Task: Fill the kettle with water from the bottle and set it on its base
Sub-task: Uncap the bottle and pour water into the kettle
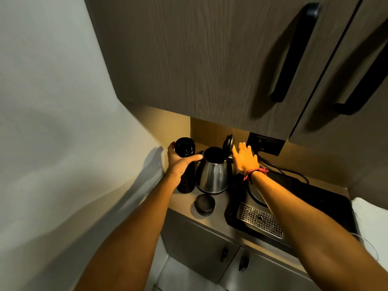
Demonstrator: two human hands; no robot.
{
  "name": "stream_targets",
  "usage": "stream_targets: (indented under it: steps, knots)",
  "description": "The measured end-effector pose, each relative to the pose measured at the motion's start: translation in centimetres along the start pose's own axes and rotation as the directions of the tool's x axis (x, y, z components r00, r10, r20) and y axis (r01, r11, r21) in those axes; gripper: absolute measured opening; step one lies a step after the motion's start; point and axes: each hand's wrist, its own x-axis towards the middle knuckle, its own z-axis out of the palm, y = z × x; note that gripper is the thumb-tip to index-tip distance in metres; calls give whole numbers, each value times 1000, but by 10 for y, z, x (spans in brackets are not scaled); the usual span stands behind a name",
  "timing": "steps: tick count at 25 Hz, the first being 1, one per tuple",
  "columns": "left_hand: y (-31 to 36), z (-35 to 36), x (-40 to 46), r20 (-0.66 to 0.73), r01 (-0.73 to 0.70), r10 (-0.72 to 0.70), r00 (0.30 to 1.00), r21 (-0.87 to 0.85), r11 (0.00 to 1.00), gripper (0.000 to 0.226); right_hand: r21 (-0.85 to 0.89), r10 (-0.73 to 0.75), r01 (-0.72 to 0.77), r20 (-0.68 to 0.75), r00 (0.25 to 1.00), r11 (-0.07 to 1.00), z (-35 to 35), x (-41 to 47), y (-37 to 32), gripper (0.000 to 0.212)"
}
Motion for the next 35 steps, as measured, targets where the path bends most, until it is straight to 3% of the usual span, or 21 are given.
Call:
stream_targets:
  steps: [5,10,14,19,23,28,35]
  knots:
    - [-17,-4,15,-3,-77,78,997,88,993,80,6,61,-61,-24,998,998,2,-1,-1,81]
    - [-22,5,10,-77,-154,164,983,129,980,69,12,94,-94,-3,996,996,2,-2,0,86]
    - [-16,12,12,-36,-214,239,970,330,919,68,-13,96,-96,1,995,995,0,-4,-2,84]
    - [-2,18,14,55,-274,312,949,636,721,67,-95,48,-43,50,998,995,-3,-8,-1,74]
    - [8,21,12,169,-302,286,943,795,526,76,-60,63,-62,19,998,996,-3,-9,0,81]
    - [15,33,10,223,-290,226,948,898,330,79,-37,72,-72,3,997,997,1,-4,2,86]
    - [22,38,10,263,-295,223,939,947,129,77,-16,73,-73,-3,997,997,1,-4,1,88]
